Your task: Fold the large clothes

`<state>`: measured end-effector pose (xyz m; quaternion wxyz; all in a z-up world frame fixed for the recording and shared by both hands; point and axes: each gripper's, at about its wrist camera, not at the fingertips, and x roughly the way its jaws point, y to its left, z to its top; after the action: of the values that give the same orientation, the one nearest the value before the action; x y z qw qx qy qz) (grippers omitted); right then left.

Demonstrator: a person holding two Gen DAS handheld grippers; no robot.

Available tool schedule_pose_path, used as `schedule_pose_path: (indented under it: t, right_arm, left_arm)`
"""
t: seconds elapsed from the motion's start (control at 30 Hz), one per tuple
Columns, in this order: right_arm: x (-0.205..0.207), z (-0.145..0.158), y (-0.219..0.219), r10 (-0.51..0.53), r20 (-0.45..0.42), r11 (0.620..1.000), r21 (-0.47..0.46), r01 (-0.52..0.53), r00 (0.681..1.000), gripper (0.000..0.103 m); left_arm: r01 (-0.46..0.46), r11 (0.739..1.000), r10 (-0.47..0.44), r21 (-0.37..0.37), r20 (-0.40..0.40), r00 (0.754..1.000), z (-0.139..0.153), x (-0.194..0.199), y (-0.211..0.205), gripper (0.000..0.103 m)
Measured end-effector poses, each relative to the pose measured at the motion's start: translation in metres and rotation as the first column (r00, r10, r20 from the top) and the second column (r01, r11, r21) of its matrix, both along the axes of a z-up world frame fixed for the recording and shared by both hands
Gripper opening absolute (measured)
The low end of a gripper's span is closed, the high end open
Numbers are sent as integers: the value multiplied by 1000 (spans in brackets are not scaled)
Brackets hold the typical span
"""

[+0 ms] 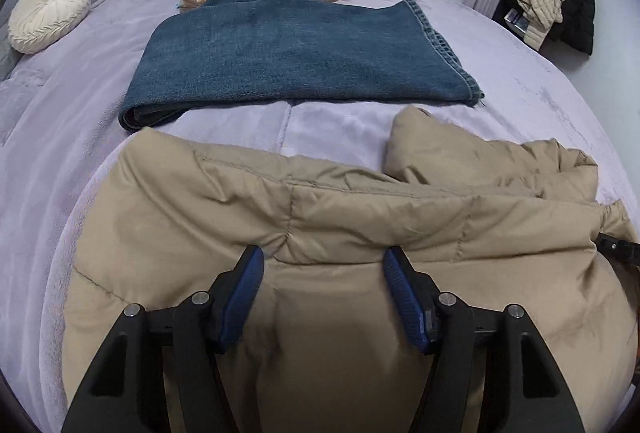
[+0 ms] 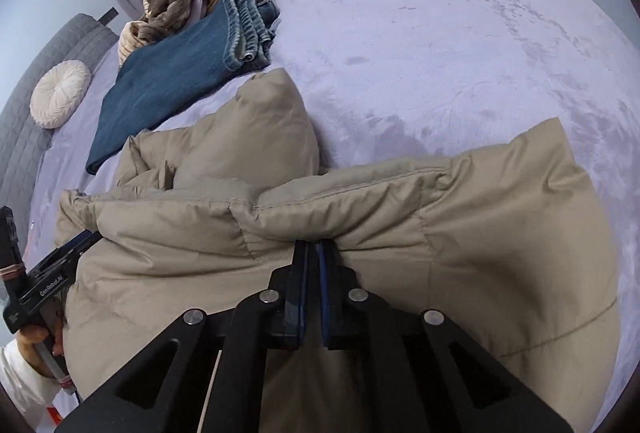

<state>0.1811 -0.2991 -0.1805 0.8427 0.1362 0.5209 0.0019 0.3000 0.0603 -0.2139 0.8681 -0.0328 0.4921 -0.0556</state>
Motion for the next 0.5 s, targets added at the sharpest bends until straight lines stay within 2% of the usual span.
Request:
schedule_pose_path:
  t: [0.1, 0.17, 0.23, 0.3, 0.37, 0.5]
  right_arm:
    - [5, 10, -24, -42, 5, 997, -60, 43, 999, 1]
    - [1, 14, -48, -112, 3, 986, -120, 111, 994, 1]
    - [-5, 10, -76, -187, -9, 973, -142, 184, 982, 1]
    - [-8, -3, -98, -227, -36, 970, -98, 223, 973, 1]
    - [-9, -16, -107, -246, -44, 969, -48, 244, 968, 1]
    - [0, -22, -95, -223, -41, 968, -129, 217, 974, 1]
  left_arm:
    - [-33, 996, 30, 83, 38, 999, 5, 7, 16, 66]
    - [-78, 989, 72, 125, 50, 996, 3, 14, 34, 66]
    - [-128, 986, 126, 110, 22, 992, -7, 23, 54, 66]
    - [-138, 988, 139, 72, -11, 990, -19, 30, 62, 66]
    - [-140, 986, 141, 88, -9, 990, -26, 34, 57, 67]
    - [-146, 981, 148, 129, -4, 989, -28, 34, 50, 68]
